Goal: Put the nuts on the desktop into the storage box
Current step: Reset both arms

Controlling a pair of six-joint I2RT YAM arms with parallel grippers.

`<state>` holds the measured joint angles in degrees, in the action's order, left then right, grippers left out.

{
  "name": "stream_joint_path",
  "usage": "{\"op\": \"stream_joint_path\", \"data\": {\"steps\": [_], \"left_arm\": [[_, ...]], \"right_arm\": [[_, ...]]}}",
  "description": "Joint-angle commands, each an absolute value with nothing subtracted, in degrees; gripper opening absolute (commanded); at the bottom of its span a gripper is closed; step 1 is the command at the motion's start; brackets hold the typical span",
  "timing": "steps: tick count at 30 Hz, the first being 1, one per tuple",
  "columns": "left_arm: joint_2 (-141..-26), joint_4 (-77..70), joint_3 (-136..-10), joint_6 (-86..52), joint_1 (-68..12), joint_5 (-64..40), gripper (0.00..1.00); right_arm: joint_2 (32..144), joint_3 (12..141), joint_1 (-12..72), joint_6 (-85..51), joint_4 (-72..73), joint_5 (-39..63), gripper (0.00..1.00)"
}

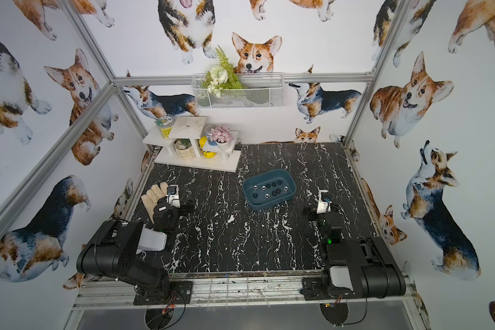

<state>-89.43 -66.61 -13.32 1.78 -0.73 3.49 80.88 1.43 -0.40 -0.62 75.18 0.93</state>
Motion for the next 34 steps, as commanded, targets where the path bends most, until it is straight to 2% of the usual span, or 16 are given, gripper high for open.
{"op": "stream_joint_path", "data": {"steps": [1, 2, 3, 4, 6, 8, 10, 12, 14, 17, 19, 34], "left_arm": [[-89.7, -70.6, -14.2, 1.3, -0.2, -1.0, 1.0], [-90.2, -71.9, -13.9, 1.3, 0.0, -1.5, 1.0], [-89.8, -70.6, -14.2, 1.1, 0.0, -1.5, 1.0], [-90.0, -70.9, -14.3, 1.1, 0.0, -1.5, 1.0], [-90.0, -70.1, -14.6, 1.1, 0.0, -1.2, 1.0], [-90.0, -69.5, -15.0, 0.8, 0.0, -0.6, 1.0], [-90.0, -69.7, -14.9, 0.9, 0.0, -0.4, 1.0], [-89.9, -69.8, -14.8, 0.9, -0.1, -0.3, 1.0], [-89.7, -69.6, -14.8, 0.9, -0.2, 0.0, 1.0], [-89.7, -68.4, -15.5, 0.1, -0.4, 2.3, 1.0], [-89.7, -68.5, -15.4, 0.1, -0.4, 2.3, 1.0], [-89.6, -68.3, -15.4, 0.1, -0.4, 2.3, 1.0]], "right_arm": [[81.6, 4.1, -0.6, 0.5, 78.8, 3.1, 1.0], [81.0, 5.7, -0.6, 0.8, 72.9, 3.7, 1.0], [85.3, 3.6, -0.4, 0.3, 84.0, 3.8, 1.0], [84.9, 2.2, -0.4, 0.1, 87.0, 3.1, 1.0], [80.3, 4.6, -0.5, 0.5, 75.5, 2.9, 1.0], [84.5, 5.6, -0.5, 0.1, 79.9, 3.1, 1.0], [81.5, 8.1, -0.5, 0.6, 70.0, 2.6, 1.0], [83.8, 6.3, -0.5, 0.0, 77.8, 2.1, 1.0], [82.2, 7.8, -0.5, 0.0, 71.5, 1.7, 1.0], [83.4, 7.1, -0.6, -0.3, 75.4, 1.8, 1.0], [82.2, 7.8, -0.6, 0.0, 71.9, 1.8, 1.0], [82.5, 8.0, -1.4, -0.8, 72.0, 2.4, 1.0]]}}
